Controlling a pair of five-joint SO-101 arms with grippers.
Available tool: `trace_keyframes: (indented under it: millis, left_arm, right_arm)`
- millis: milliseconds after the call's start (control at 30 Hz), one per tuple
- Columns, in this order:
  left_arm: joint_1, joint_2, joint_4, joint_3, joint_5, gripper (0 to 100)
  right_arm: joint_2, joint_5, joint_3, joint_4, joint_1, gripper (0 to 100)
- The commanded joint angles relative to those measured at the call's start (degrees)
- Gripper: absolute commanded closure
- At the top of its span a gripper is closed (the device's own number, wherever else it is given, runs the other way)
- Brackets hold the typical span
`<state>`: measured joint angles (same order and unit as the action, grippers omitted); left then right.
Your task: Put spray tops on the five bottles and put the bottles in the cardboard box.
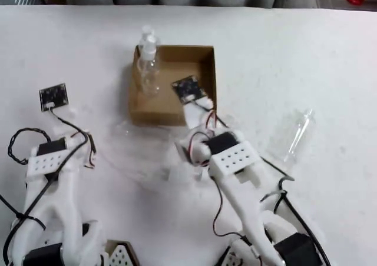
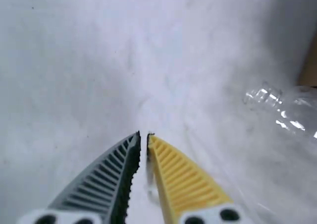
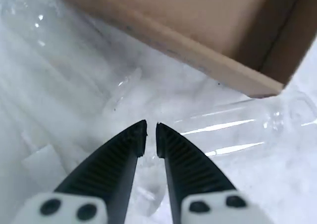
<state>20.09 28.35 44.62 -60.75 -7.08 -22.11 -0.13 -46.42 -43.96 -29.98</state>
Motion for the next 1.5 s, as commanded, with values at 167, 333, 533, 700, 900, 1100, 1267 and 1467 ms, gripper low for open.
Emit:
trace_keyframes:
  millis: [167,333,533,700,900,1100,1267,1467]
  left_arm:
    - [0.84,2.68,-0.79,0.53,-0.62,98]
    - [0.84,2.68,-0.79,0.62,-1.85,98]
    - [0.84,2.68,-0.88,0.70,-8.62,98]
    - [0.84,2.68,-1.14,0.70,-8.70,98]
    - [0.84,2.77,0.53,3.08,-8.79,98]
    - [0.40,2.77,8.88,10.64,-8.88,98]
    - [-3.03,2.77,16.70,16.09,-12.22,98]
    - [-10.42,2.77,23.47,22.15,-12.48,97]
  right_arm:
    - [11.56,-2.99,-0.26,15.08,-1.19,98.2]
    - [12.70,-4.48,-0.62,16.31,-7.25,98.1]
    - [12.70,-4.04,-0.79,15.96,-15.25,98.2]
    - [12.26,-4.04,-1.67,15.43,-20.35,98.2]
    - [2.15,-3.96,-8.00,15.43,-20.79,98.2]
    - [-13.14,1.93,-19.87,15.43,-17.54,98.2]
    - [-19.38,6.95,-24.26,15.43,-14.02,98.2]
    - [-19.38,7.21,-24.44,15.52,-13.85,98.2]
